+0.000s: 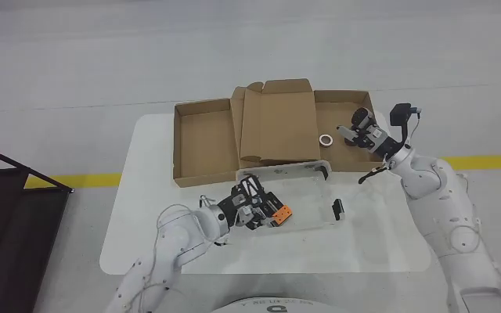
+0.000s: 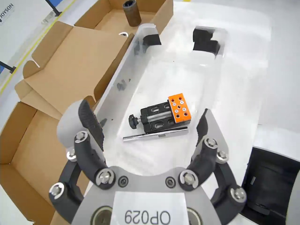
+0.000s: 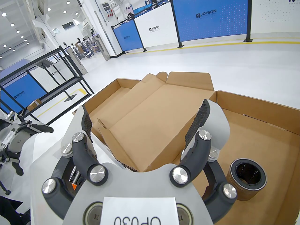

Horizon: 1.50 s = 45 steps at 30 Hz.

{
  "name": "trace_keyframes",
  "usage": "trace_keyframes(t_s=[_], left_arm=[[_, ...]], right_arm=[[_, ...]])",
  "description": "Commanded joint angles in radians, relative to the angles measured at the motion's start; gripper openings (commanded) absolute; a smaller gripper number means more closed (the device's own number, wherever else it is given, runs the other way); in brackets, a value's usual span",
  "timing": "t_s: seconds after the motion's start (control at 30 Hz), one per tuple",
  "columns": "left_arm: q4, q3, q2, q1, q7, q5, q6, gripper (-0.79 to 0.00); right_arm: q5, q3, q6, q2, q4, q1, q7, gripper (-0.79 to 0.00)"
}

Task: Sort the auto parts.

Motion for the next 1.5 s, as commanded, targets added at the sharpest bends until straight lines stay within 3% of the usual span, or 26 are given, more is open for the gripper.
trace_keyframes(t_s=[0.0, 0.23, 0.57, 0.9, 1.13, 1.47], left_arm=[[0.020, 0.044, -0.007, -0.021, -0.009, 0.022, 0.019, 0.000], [0.076, 0.150, -0.025, -0.071, -0.037, 0.118, 0.080, 0.000], [0.140, 0.213, -0.043, -0.108, -0.043, 0.205, 0.173, 0.000], [0.176, 0.215, -0.048, -0.124, -0.059, 0.248, 0.198, 0.000], [0.154, 0.189, -0.048, -0.117, -0.019, 0.256, 0.243, 0.000], [0.154, 0.199, -0.055, -0.134, -0.056, 0.121, 0.129, 0.000]], right_arm=[[0.000, 0.000, 0.000, 0.000, 0.000, 0.000, 0.000, 0.000], [0.000, 0.000, 0.000, 0.000, 0.000, 0.000, 0.000, 0.000], [0.000, 0.000, 0.000, 0.000, 0.000, 0.000, 0.000, 0.000], [0.000, 0.000, 0.000, 0.000, 0.000, 0.000, 0.000, 0.000], [0.000, 0.000, 0.000, 0.000, 0.000, 0.000, 0.000, 0.000], [0.000, 0.000, 0.000, 0.000, 0.000, 0.000, 0.000, 0.000]])
